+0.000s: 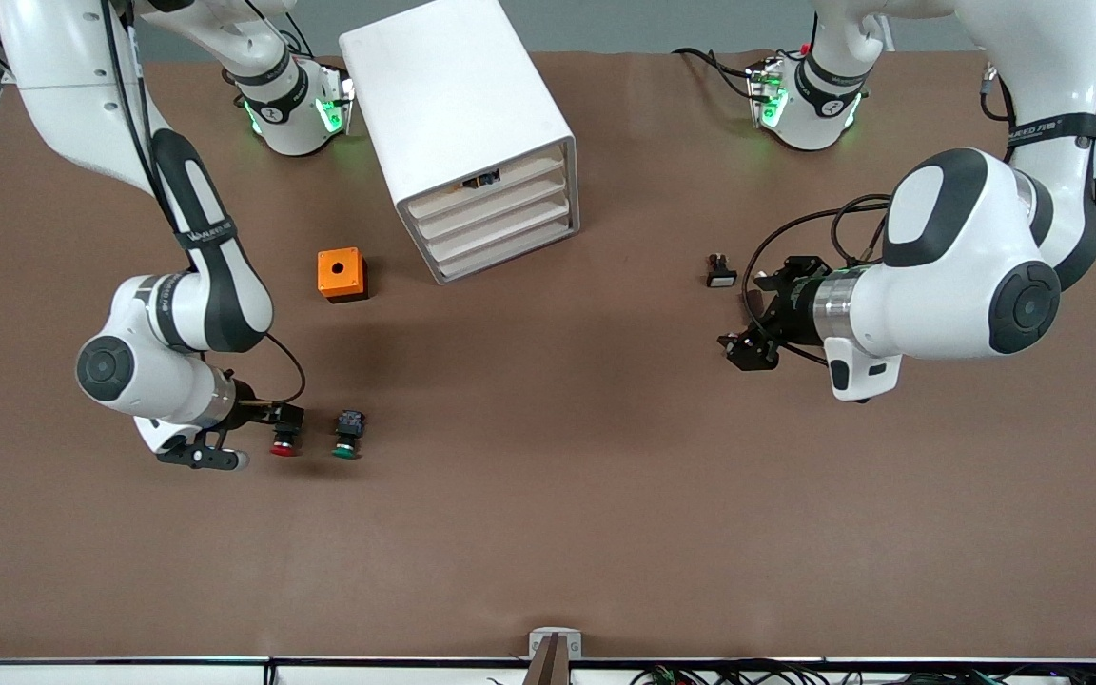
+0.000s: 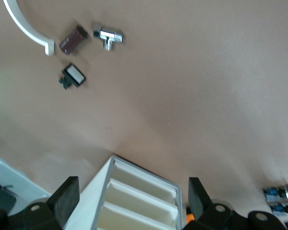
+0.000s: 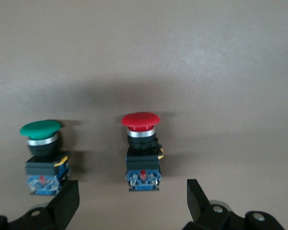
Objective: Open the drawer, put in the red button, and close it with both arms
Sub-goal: 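Grasp the red button with the right gripper while the left gripper grips the drawer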
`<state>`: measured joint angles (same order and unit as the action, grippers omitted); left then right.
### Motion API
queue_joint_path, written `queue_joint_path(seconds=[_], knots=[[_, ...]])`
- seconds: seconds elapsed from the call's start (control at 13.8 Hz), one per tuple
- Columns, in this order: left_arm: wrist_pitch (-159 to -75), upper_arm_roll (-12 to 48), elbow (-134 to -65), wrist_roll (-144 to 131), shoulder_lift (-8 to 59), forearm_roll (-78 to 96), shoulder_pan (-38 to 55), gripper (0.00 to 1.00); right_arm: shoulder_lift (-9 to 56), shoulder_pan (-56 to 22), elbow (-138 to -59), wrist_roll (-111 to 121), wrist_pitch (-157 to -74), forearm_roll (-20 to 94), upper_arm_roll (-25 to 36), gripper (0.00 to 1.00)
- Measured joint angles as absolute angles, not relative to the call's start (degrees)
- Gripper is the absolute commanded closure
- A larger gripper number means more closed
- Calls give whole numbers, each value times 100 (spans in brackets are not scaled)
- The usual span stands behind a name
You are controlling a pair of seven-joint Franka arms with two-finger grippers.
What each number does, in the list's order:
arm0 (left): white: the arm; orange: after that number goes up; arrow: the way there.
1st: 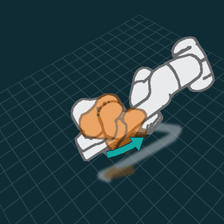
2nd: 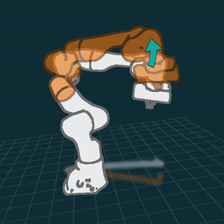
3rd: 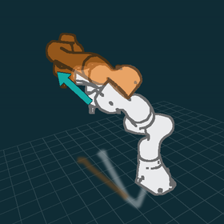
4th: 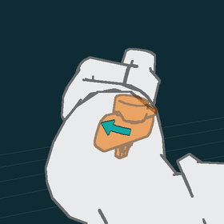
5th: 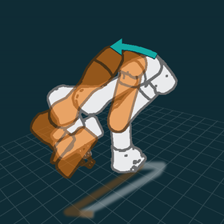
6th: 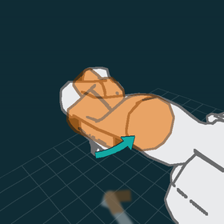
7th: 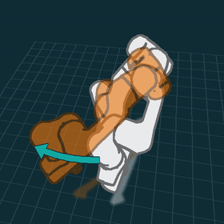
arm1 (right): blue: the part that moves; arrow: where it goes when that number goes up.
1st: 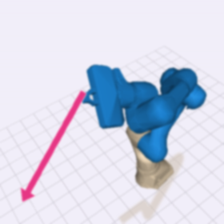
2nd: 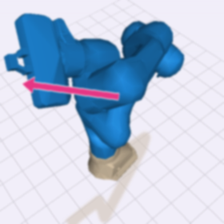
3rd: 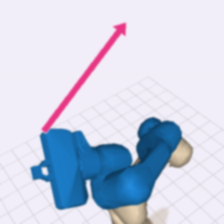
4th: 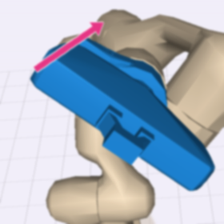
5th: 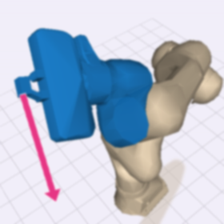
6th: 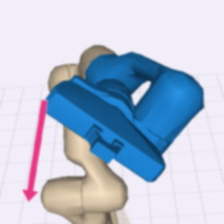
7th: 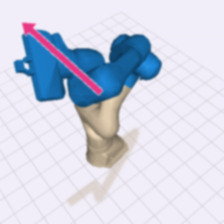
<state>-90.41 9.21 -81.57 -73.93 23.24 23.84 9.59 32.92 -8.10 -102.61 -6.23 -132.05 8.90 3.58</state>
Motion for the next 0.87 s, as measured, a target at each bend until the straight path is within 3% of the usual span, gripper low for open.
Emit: queue_joint_path(seconds=[0.36,0.51,0.87], knots=[[-9036,922,-8175,-8164,2505,3170,992,0,3591,-810,-10256,-624,-13453,898,366,6],[-9036,923,-8177,-8561,2681,3460,1035,0,3622,-810,-10255,-625,-13459,899,367,20],[-9033,929,-8181,-9185,3051,4328,1078,1,3630,-810,-10256,-628,-13448,900,371,67]])
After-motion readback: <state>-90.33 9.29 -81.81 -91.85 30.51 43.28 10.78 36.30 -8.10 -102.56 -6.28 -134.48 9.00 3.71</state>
